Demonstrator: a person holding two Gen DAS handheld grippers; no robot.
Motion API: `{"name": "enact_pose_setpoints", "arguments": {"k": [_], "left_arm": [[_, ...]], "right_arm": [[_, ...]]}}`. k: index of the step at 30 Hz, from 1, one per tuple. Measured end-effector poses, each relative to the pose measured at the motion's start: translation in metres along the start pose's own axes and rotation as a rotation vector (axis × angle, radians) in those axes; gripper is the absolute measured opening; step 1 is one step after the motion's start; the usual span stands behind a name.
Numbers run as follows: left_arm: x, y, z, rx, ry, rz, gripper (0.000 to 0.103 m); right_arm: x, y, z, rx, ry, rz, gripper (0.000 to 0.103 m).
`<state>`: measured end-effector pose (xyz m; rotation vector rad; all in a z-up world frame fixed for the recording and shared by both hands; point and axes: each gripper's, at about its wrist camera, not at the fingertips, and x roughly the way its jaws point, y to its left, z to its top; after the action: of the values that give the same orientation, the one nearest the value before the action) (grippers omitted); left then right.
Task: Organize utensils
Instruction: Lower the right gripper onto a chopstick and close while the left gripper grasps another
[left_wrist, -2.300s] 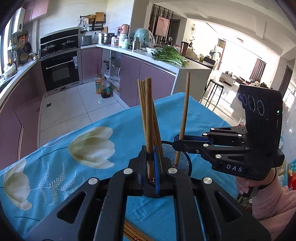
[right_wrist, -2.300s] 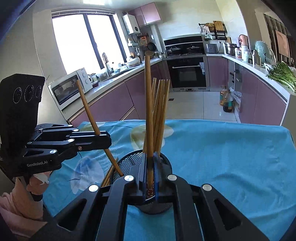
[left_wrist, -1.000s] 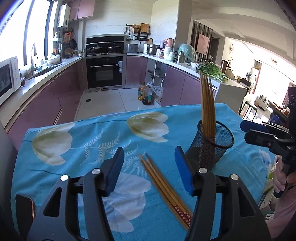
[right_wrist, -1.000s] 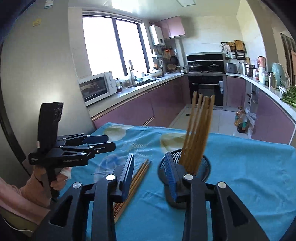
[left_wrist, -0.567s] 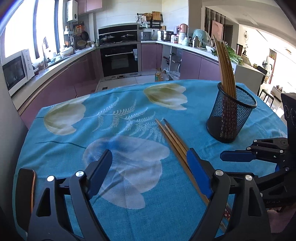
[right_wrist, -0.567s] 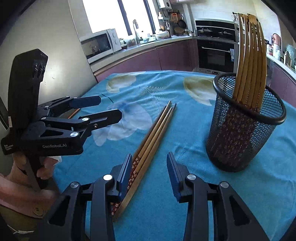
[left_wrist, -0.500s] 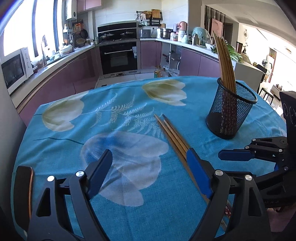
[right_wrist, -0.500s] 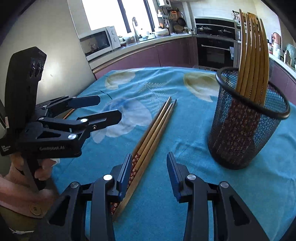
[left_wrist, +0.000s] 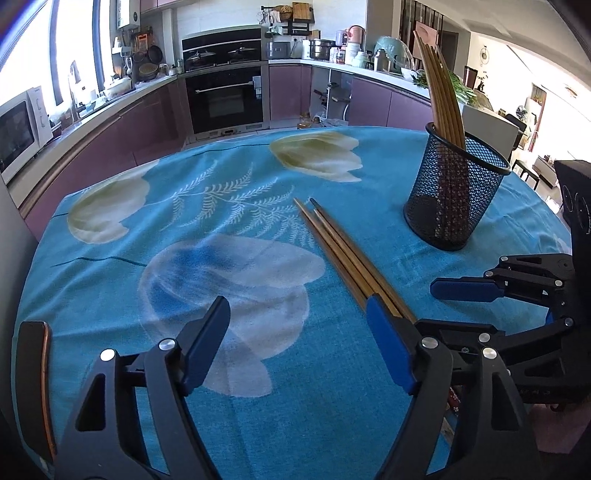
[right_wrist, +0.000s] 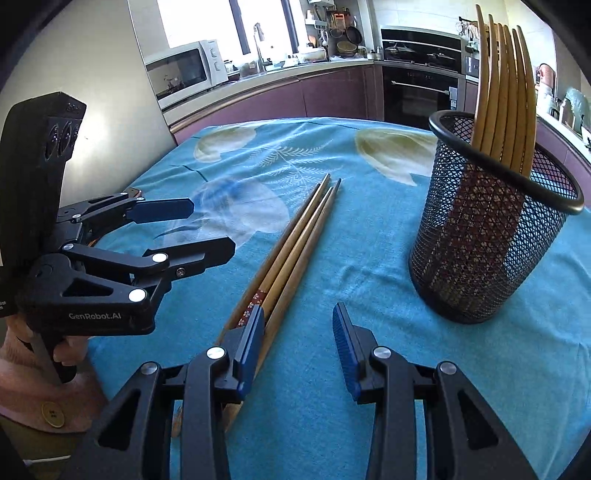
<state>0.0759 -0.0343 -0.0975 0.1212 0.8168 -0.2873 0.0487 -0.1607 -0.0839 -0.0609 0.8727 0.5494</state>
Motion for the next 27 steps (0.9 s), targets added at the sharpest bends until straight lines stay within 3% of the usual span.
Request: {"name": "enact_pose_setpoints", "arguments": {"k": [15,27], "left_arm": [[0.027,-0.012,0.009,0.010,0.061,-0.063,0.071],[0.037,-0.008,0.010,0.012,0.092,-0.070,0.060]], "right_arm": [[0.001,-0.004,0.002,0.005,0.012,-0.018,0.036],[0.002,-0.004,0.002,0.005,0.014,-0.017,0.036]]}}
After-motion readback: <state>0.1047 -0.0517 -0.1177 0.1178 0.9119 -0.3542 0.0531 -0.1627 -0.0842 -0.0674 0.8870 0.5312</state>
